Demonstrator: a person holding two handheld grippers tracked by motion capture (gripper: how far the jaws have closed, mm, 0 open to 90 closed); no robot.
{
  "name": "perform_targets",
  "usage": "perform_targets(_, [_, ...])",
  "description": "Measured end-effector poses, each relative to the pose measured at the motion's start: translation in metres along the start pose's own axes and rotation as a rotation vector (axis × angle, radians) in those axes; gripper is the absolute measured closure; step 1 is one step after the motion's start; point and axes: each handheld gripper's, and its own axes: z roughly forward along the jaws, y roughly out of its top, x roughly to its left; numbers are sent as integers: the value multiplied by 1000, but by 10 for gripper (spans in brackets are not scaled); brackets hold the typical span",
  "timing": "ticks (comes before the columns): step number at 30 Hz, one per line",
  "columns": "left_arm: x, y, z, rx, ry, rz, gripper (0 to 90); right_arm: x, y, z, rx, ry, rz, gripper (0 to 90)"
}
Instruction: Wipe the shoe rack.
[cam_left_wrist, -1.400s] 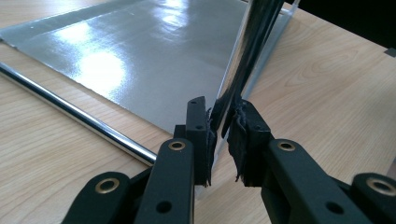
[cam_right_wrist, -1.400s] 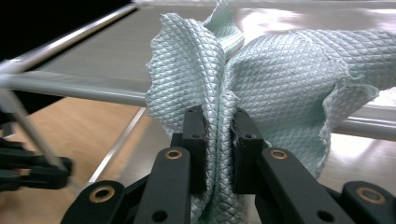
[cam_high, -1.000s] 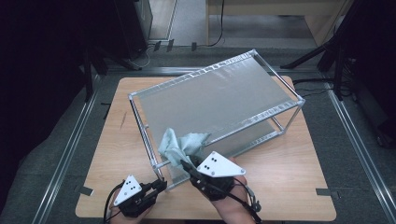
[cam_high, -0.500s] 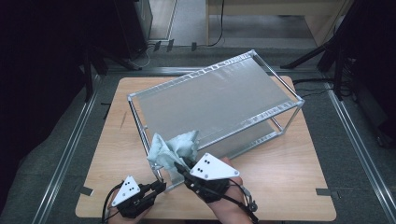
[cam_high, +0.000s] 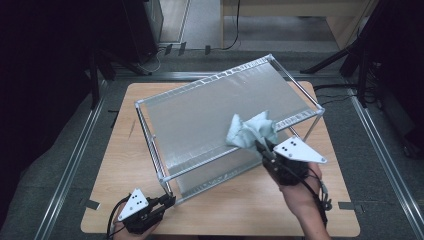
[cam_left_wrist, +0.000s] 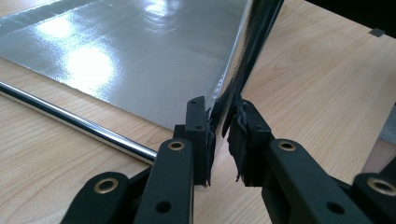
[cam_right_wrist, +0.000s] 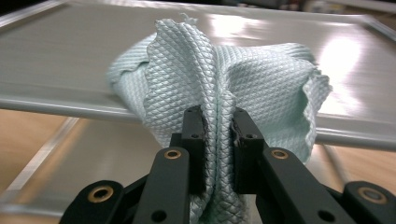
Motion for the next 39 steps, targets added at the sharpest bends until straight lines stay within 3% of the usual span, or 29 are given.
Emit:
perform_targets(5, [-1, 1, 0, 7, 0, 16, 791, -38, -4, -1, 4, -82, 56, 793])
perform_targets(10, [-1, 1, 0, 6, 0, 15, 791, -72, -11, 4, 22, -193, 92, 794])
perform_targets(15, [-1, 1, 0, 7, 1, 17, 791, -91, -12, 4, 41, -268, 113, 793])
perform_targets(18, [-2, 1, 0, 10, -2, 21, 793, -88, -13, 2, 58, -266, 125, 794])
perform_targets(21, [-2, 1, 0, 8, -3, 17, 793, -71, -15, 2, 63, -211, 105, 792])
perform_targets(25, [-4, 1, 2, 6, 0, 16, 793, -34, -17, 3, 55, -134, 47, 791])
perform_targets(30, [-6, 2, 4, 6, -6, 20, 794, 20, -12, 3, 23, -5, -5, 792])
perform_targets(33, [-7, 2, 4, 10, -10, 25, 794, 60, -9, 1, 2, 101, -44, 789])
perform_targets(39, [-7, 1, 5, 6, -10, 25, 794, 125, -2, 2, -23, 277, -124, 786])
